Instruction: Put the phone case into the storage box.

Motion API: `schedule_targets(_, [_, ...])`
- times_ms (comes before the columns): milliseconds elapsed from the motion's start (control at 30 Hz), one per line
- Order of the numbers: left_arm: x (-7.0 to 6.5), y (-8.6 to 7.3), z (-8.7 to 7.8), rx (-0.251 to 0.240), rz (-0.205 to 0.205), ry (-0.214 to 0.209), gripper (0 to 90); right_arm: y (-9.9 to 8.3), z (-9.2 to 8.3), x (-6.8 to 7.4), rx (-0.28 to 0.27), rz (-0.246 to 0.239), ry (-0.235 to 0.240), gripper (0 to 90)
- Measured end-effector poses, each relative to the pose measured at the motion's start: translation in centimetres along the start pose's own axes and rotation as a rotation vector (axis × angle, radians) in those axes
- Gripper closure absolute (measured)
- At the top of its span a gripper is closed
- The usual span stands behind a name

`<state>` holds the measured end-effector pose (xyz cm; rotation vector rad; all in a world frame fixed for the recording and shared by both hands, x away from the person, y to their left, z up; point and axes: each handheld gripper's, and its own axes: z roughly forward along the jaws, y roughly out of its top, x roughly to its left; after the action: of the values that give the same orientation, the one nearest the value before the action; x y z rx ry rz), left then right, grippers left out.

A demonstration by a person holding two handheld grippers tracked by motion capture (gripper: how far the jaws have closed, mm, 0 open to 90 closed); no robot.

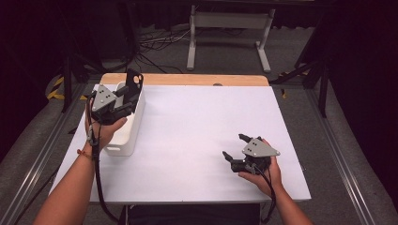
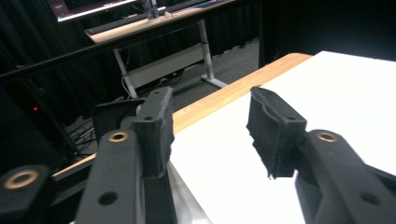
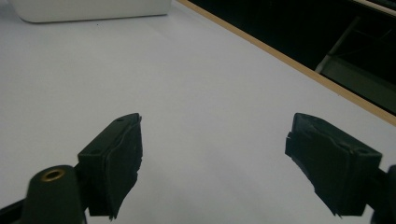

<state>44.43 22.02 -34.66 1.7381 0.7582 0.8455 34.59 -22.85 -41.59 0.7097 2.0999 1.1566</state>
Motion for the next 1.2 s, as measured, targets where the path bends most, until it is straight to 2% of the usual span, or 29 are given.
schedule_targets(33, [-0.1,-0.1,0.0,0.0,-0.003,0.007,49.9,0.0,0.0,0.0,0.0,0.0,0.0,18.1])
schedule_targets(133, [-0.1,-0.1,0.0,-0.003,-0.012,0.01,40.8,0.0,0.0,0.1,0.004,-0.005,-0.004,16.0])
schedule_targets(233, [-0.1,-0.3,0.1,0.007,-0.011,0.006,36.4,0.0,0.1,0.1,0.006,-0.003,-0.002,15.6])
schedule_targets(333, [-0.2,-0.5,0.1,0.006,-0.031,-0.007,27.1,0.0,0.1,0.1,0.006,-0.005,0.0,14.7])
schedule_targets(433, [-0.4,-0.5,0.1,0.007,-0.026,-0.012,23.5,-0.1,0.1,0.0,0.006,0.0,0.001,13.8])
schedule_targets(533, [-0.7,-0.7,0.2,0.032,-0.011,-0.035,15.4,0.0,0.2,0.1,0.009,-0.002,0.007,13.0])
schedule_targets(600, [-0.8,-0.8,0.3,0.028,-0.018,-0.039,12.0,0.0,0.2,0.1,0.011,-0.003,0.009,12.7])
schedule_targets(767, [-1.1,-1.0,0.3,0.033,-0.022,-0.074,7.7,0.0,0.3,0.1,0.005,0.007,0.031,7.9])
schedule_targets(867, [-1.3,-1.2,0.3,0.05,0.006,-0.1,4.5,-0.1,0.4,0.2,0.007,0.002,0.036,6.8])
schedule_targets(967, [-1.4,-1.4,0.1,0.041,0.009,-0.116,4.2,0.0,0.4,0.3,-0.002,0.001,0.038,4.9])
schedule_targets(1200, [-1.7,-1.3,0.0,0.046,0.019,-0.118,3.6,0.0,0.6,0.6,0.004,-0.011,0.03,3.5])
